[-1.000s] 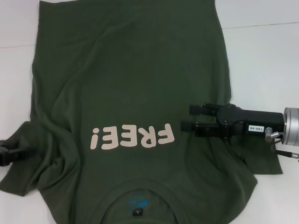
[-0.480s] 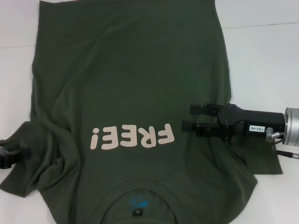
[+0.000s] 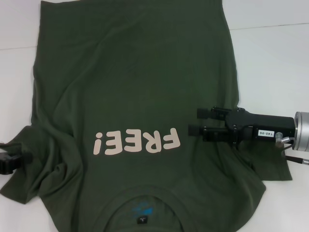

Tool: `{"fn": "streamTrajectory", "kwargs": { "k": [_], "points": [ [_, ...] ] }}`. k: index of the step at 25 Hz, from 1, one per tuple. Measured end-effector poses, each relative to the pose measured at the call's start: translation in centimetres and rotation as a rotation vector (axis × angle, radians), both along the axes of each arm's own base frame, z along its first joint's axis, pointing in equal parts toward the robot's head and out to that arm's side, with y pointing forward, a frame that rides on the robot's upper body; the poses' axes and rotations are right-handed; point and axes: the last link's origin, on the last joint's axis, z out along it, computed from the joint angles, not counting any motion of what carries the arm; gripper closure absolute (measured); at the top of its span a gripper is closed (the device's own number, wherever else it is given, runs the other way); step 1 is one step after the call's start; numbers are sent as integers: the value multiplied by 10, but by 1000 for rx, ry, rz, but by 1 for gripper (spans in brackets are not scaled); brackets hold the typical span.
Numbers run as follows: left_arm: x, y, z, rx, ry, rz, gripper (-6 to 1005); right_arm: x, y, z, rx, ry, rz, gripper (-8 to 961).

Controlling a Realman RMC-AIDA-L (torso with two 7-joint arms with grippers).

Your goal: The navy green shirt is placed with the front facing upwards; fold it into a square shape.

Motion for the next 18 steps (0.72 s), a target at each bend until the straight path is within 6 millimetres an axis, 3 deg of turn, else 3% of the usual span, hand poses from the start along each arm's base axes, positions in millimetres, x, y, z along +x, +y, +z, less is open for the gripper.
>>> {"fn": "streamTrajectory", "kwargs": {
  "k": [18],
  "points": [
    [33,-1,10,-23,-159,-74,954,2,0,2,19,8,-10,38]
  ]
}}
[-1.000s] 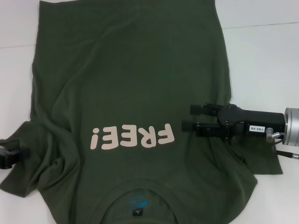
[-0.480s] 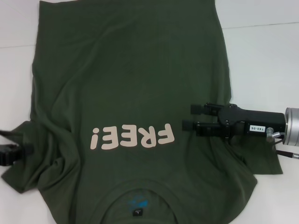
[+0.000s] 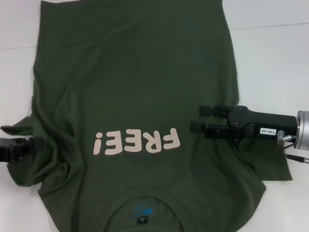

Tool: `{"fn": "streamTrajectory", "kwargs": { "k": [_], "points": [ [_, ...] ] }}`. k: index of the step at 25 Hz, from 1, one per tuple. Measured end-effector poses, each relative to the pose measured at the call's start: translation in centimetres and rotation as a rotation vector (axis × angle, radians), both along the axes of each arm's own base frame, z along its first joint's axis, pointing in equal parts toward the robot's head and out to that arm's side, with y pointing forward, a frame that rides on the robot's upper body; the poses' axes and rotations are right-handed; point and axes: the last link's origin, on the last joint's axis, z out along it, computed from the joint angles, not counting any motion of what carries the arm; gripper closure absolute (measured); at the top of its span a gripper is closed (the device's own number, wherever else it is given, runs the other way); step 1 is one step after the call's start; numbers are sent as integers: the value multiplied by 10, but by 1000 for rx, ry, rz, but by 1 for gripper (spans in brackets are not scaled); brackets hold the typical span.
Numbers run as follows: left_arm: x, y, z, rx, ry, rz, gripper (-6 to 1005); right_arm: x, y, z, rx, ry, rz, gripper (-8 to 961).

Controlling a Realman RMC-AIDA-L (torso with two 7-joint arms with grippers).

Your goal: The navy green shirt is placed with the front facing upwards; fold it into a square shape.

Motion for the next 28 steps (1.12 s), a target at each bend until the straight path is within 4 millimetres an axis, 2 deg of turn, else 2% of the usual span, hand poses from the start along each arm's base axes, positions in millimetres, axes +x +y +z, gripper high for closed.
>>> {"fn": "streamTrajectory", "kwargs": {
  "k": [12,28],
  "points": [
    [25,9,-24,-39,-47,-47,953,-1,3,3,26,14,-2,39],
    [31,20,-44,-27,-51,-26,953,0,2,3,29,11,-3,38]
  ]
}}
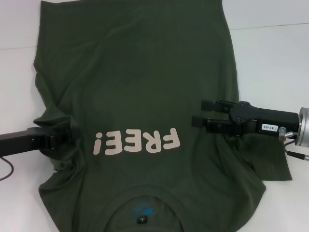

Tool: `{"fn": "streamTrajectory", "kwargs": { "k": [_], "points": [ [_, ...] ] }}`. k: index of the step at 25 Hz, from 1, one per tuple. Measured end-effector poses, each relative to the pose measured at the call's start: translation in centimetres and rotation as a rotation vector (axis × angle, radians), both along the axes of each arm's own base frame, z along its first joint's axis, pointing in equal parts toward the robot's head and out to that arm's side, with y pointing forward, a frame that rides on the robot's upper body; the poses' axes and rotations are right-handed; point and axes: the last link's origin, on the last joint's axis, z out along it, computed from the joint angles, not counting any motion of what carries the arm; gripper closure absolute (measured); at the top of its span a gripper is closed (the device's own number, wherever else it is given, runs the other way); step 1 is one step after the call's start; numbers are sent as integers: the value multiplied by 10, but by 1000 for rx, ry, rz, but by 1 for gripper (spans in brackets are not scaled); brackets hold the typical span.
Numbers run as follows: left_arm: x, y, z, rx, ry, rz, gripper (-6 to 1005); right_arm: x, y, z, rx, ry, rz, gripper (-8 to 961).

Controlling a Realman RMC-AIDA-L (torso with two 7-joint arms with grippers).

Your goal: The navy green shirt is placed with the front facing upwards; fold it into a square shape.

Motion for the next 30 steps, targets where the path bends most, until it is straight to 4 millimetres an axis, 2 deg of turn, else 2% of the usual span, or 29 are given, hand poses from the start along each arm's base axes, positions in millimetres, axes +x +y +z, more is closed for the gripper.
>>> {"fn": "streamTrajectory", "kwargs": {
  "k": [8,18,30],
  "points": [
    [7,3,-9,-14,-14,-6,955,0,1,-1,2,-2,-3,38],
    [6,13,-16,30,-13,35,956,-1,1,-1,2,-1,-2,38],
    [17,21,-27,27,-47,36,949,-1,0,-2,0,1,-3,39]
  ]
}}
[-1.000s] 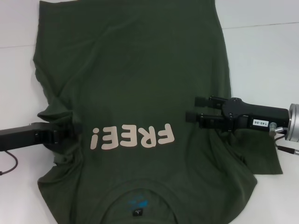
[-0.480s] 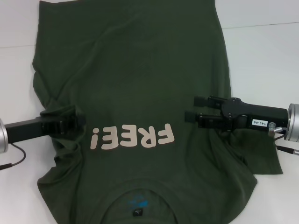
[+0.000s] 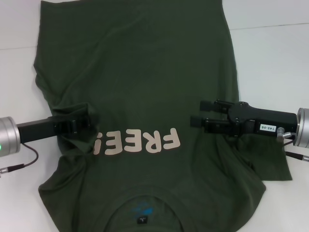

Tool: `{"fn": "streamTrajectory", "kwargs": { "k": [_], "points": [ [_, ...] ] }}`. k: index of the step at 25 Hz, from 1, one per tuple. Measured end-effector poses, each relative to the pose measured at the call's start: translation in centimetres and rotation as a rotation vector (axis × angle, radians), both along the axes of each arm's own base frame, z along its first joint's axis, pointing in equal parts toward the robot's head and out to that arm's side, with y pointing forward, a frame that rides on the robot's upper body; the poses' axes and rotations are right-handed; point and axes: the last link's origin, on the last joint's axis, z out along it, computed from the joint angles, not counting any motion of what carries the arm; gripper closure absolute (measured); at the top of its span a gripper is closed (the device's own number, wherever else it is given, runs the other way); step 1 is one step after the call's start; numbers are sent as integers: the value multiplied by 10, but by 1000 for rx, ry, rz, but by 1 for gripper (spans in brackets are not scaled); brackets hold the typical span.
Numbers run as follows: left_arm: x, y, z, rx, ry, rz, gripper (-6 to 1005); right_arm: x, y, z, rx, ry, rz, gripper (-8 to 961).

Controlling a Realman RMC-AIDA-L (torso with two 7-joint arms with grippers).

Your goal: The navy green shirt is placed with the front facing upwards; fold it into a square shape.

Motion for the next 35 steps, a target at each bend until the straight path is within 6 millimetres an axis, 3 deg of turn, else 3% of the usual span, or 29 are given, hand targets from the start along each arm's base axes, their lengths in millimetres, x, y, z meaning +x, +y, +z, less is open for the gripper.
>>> {"fn": "streamTrajectory", "kwargs": {
  "k": [12,22,35],
  "points": [
    [10,6,-8,9,-29,-2,942,1,0,1,7,5,-7,39],
    [9,5,-9,15,-37,6,936,18,-1,26,199,95,-106,38],
    [18,4,-18,-15,-59,-18,929,19,-2,26,212,99,-109,41]
  ]
}}
